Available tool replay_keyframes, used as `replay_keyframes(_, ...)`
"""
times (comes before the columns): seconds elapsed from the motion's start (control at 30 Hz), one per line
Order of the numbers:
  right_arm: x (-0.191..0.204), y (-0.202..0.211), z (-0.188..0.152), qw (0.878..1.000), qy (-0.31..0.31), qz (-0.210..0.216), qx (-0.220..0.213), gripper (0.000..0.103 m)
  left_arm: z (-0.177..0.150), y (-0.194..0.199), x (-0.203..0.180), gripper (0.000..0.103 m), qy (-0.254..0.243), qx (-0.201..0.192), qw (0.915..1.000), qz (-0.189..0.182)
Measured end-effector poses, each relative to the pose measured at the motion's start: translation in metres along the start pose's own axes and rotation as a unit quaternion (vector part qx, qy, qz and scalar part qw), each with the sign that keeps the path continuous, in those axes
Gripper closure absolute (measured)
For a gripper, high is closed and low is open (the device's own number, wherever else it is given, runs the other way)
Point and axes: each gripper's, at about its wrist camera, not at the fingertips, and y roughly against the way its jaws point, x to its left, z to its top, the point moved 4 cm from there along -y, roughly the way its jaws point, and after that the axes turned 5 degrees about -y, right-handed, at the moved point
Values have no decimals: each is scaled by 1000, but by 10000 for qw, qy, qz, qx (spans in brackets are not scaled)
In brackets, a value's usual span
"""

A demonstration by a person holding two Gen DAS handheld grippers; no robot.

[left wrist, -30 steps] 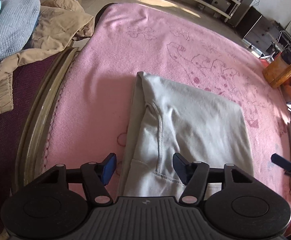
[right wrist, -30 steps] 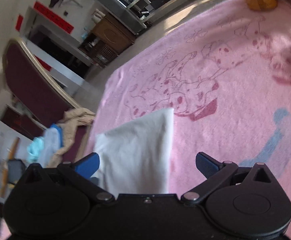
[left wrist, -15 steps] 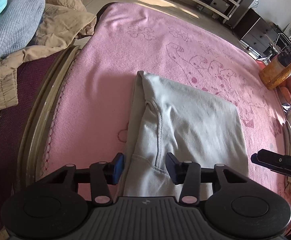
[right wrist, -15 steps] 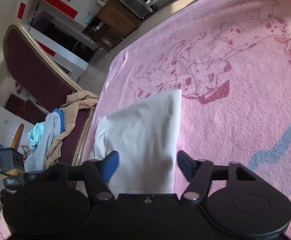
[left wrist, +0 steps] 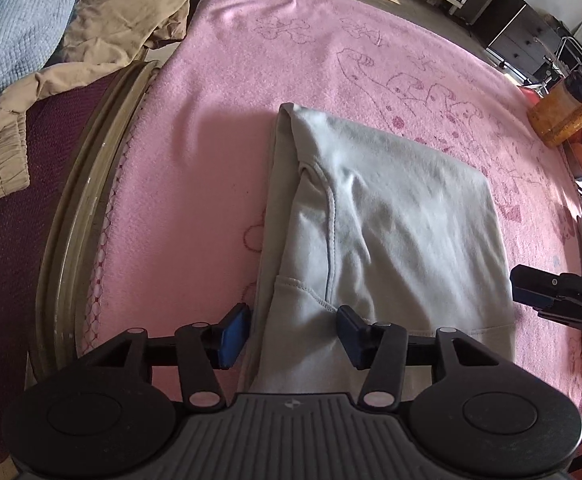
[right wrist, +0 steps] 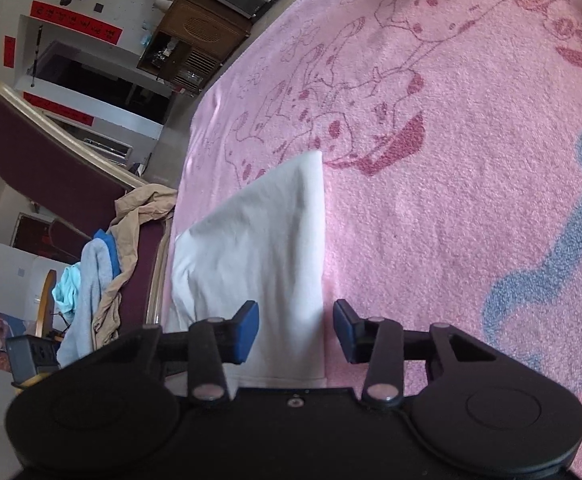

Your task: Fold clothes

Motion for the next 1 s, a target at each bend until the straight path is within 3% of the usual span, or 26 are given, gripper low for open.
replay_keyframes(0.17,3,-11,1,9998,18,186,91,68,12,-6,-5,53,-54,-109,9999,-49)
replay_keyframes(0.27,5,-10,4,9998,77,175,-68,66,14,-5,-5,51,-128,-206,9993,301)
replay_keyframes(0.37,3,-10,4,9999,57,131,-63,66,13,-6,-3,51,-54,-162,9997,200)
replay_keyframes(0.4,2,-10,4,9999,27,141,-37,66,13,-6,-3,57,-25,-142,9998,142)
replay_keyframes(0.6,2,-10,2,9997,-87,240,23,66,11,-5,-3,57,83,-154,9998,-45)
replay_keyframes(0.87,-3,-13,5,9983,-360,339,-307,67,10,-7,-7,57,193,-266,9990,-294)
replay_keyframes(0.93,3,-19,5,9987,-303,114,-384,76,10,-7,-10,71,205,-373,9986,-301)
replay_keyframes(0.97,5,-22,5,9988,-251,-65,-416,93,10,-7,-11,92,211,-427,9984,-305)
replay_keyframes(1.0,9,-23,5,9985,-176,-272,-447,95,10,-6,-11,93,239,-463,9980,-344)
